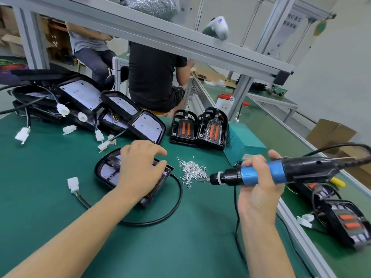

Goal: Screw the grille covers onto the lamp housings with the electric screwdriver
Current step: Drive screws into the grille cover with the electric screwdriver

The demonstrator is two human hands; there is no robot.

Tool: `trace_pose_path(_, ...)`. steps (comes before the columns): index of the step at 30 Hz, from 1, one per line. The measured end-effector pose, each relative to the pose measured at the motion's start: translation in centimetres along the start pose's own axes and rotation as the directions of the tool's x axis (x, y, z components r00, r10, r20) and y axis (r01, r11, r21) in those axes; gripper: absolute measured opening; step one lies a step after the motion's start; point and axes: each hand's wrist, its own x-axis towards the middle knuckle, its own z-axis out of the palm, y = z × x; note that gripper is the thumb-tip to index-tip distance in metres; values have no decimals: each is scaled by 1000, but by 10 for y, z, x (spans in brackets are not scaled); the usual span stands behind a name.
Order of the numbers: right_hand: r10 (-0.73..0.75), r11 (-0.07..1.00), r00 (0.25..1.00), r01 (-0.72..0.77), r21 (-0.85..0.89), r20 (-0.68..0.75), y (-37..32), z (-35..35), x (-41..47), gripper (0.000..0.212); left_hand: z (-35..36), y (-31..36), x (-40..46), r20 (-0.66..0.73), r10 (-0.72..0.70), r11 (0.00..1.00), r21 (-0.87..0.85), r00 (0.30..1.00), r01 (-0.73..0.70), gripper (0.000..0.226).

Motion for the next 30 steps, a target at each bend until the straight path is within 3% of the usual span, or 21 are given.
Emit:
trace_pose_path(2,-12,1000,1000,12,-27,-9,-2,-4,-2,37,13,17,8,116,74,996,43,991,-80,10)
trace_pose_path(5,-16,997,1000,15,-72,-12,-4,-9,-3,37,41,36,18,301,127,972,151,945,-179,18)
trace_pose_path(11,11,985,1000,-5,-173,30,-2,-13,-2,37,82,53,26,547,66,885,354,834,-302,23)
trace_pose_path(16,25,983,999,-18,-181,36,-3,-17,-2,38,92,56,24,582,30,810,462,813,-361,28)
trace_pose_path(19,30,981,999,-24,-191,27,-4,-18,-1,38,93,58,21,582,50,805,458,811,-378,37)
trace_pose_path(25,35,982,999,-30,-186,21,-3,-19,0,39,94,64,17,599,11,813,461,800,-356,34)
trace_pose_path(30,37,982,999,-32,-185,26,-2,-21,-2,39,93,66,17,642,27,781,465,766,-417,34)
